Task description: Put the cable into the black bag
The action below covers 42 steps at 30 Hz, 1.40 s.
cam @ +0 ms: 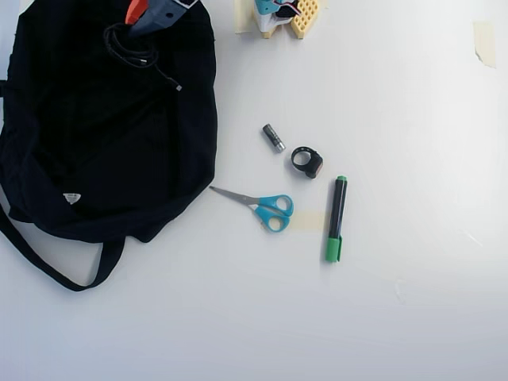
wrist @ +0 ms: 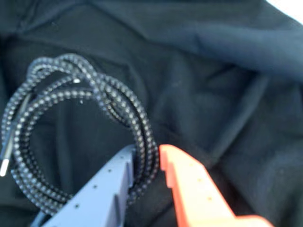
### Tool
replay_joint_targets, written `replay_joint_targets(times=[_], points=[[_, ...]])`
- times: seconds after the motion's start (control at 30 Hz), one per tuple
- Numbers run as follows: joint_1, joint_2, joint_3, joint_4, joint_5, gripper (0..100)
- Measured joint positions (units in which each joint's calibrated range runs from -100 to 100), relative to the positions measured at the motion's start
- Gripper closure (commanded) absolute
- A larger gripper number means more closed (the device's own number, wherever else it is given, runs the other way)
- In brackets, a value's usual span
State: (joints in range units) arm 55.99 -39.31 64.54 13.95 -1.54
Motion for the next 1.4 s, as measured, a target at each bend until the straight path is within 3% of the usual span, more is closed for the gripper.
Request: replay_joint_targets(times=[0.23, 0.4, 0.5, 0.67, 0.8, 0.87, 0.97, 1.0, 1.1, 1.27, 1.4], points=[[-1.8, 25.6, -23.2, -0.5, 0.0, 98], [-3.4, 31.9, -25.8, -0.4, -3.0, 97], [-3.9, 32.9, -25.9, 1.5, -3.0, 76], [-3.7, 32.8, -26.0, 11.0, -3.1, 73], [-13.3, 17.3, -29.6, 30.2, -3.1, 75], [-18.3, 6.7, -30.0, 40.6, -3.3, 93], [-25.7, -8.7, -29.6, 50.6, -3.1, 98], [-28.4, -11.9, -29.1, 51.4, -3.1, 98], [-50.8, -28.0, -18.4, 52.0, -3.3, 98], [-61.1, -40.0, -8.8, 52.0, -3.0, 98], [-62.7, -51.6, -1.3, 52.0, -3.0, 98]])
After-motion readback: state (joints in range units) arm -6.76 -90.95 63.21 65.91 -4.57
